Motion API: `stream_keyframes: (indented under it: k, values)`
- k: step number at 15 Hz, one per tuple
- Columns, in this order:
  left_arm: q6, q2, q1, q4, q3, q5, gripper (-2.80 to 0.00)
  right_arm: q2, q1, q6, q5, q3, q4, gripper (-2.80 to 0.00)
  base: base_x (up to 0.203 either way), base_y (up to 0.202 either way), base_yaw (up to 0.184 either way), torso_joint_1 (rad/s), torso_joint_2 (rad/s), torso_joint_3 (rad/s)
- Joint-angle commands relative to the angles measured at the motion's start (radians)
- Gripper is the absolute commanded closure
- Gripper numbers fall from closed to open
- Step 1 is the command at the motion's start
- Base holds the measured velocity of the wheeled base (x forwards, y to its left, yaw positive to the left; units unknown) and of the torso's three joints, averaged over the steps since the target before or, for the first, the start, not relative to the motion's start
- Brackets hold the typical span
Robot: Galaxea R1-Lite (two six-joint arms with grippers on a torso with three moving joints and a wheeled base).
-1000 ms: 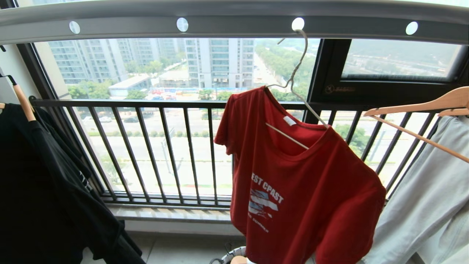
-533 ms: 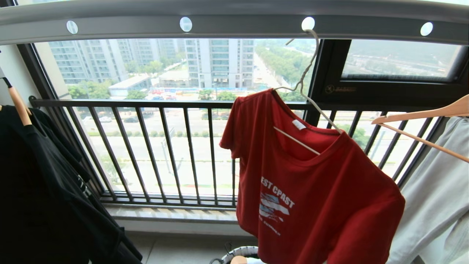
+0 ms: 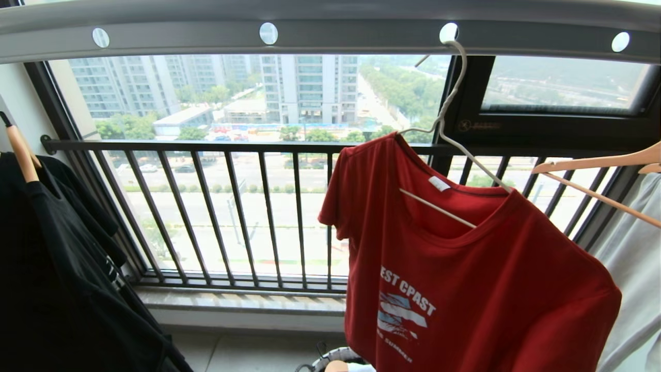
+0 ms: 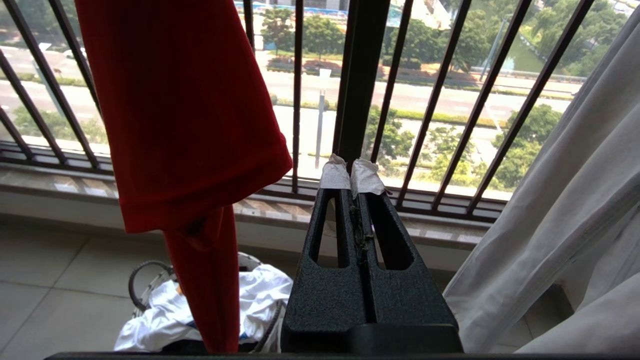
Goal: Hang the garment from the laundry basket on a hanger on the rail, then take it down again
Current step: Take the clothes off the clothes rack
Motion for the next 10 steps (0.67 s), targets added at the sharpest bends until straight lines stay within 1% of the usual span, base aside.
stream_keyframes:
  k: [1, 2, 4, 7, 10]
  values:
    - [-0.001, 0.001, 0.0, 0.0, 0.0, 0.001, 0.0, 0.001, 0.0, -0.001, 0.0, -0.002, -0.001, 0.0, 0.0, 0.0, 0.0, 0.0, 0.0, 0.0]
    - [-0.001, 0.001, 0.0, 0.0, 0.0, 0.001, 0.0, 0.001, 0.0, -0.002, 0.0, -0.021, 0.0, 0.0, 0.0, 0.0, 0.0, 0.0, 0.0, 0.0]
    - [-0.001, 0.0, 0.001, 0.0, 0.0, 0.001, 0.0, 0.025, 0.0, -0.003, 0.0, -0.113, 0.017, 0.0, 0.0, 0.0, 0.0, 0.0, 0.0, 0.0]
    - [-0.001, 0.0, 0.001, 0.0, 0.0, 0.001, 0.0, 0.165, 0.001, -0.003, 0.0, -0.266, 0.047, 0.0, 0.0, 0.0, 0.0, 0.0, 0.0, 0.0]
    - [-0.001, 0.001, 0.001, 0.0, 0.0, 0.001, 0.0, 0.344, 0.002, -0.003, 0.007, -0.464, 0.064, 0.0, 0.0, 0.0, 0.0, 0.0, 0.0, 0.0]
